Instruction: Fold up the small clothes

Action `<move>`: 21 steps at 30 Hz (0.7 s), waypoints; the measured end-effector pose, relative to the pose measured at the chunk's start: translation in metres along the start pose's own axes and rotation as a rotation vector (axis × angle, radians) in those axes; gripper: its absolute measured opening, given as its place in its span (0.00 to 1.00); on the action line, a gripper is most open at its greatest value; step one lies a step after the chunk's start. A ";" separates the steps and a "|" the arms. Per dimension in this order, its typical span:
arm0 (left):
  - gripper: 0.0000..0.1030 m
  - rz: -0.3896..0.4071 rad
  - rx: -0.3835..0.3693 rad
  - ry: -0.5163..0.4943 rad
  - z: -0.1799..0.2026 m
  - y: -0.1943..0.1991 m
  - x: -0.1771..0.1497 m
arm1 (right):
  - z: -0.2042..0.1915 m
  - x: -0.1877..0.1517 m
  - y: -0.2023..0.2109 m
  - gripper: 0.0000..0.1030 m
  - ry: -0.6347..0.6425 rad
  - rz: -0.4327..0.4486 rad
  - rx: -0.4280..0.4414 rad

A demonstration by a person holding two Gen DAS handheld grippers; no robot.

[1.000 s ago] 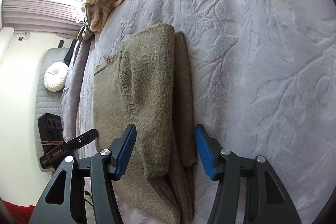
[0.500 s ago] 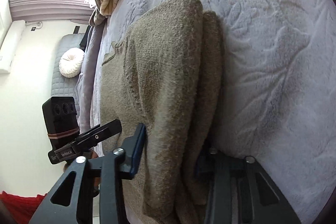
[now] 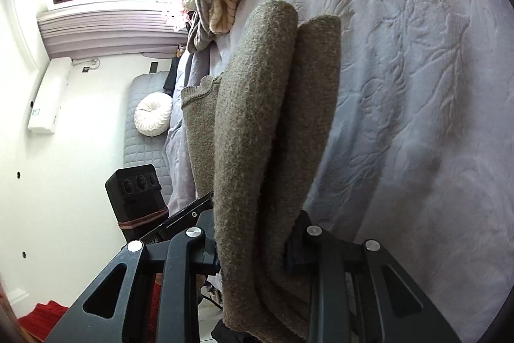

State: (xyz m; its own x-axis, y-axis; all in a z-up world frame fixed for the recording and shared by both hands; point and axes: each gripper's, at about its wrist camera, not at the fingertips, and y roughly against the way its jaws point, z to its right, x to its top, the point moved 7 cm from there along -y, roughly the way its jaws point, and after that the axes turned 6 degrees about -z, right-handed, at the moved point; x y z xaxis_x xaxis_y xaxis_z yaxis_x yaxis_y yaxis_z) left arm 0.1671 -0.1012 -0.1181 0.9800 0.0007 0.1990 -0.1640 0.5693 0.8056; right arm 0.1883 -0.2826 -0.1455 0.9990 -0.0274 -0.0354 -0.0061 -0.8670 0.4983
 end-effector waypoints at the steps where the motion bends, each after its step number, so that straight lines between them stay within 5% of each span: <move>1: 0.63 0.005 -0.001 0.001 0.000 0.010 -0.005 | -0.007 -0.007 0.000 0.29 0.001 -0.003 0.009; 14: 0.63 -0.011 0.118 0.129 -0.057 0.084 -0.116 | -0.025 -0.040 -0.033 0.29 -0.016 -0.120 0.047; 17: 0.63 -0.027 0.156 0.194 -0.080 0.070 -0.137 | -0.015 -0.046 -0.060 0.29 -0.029 -0.162 0.005; 21: 0.63 -0.044 0.263 0.248 -0.112 0.055 -0.157 | 0.005 -0.045 -0.084 0.30 -0.021 -0.212 -0.162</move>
State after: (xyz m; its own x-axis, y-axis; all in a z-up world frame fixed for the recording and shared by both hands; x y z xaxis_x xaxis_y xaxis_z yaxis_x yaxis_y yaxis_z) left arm 0.0172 0.0226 -0.1674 0.9789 0.1991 0.0458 -0.1132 0.3422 0.9328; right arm 0.1440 -0.2112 -0.1904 0.9761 0.1344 -0.1710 0.2120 -0.7635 0.6100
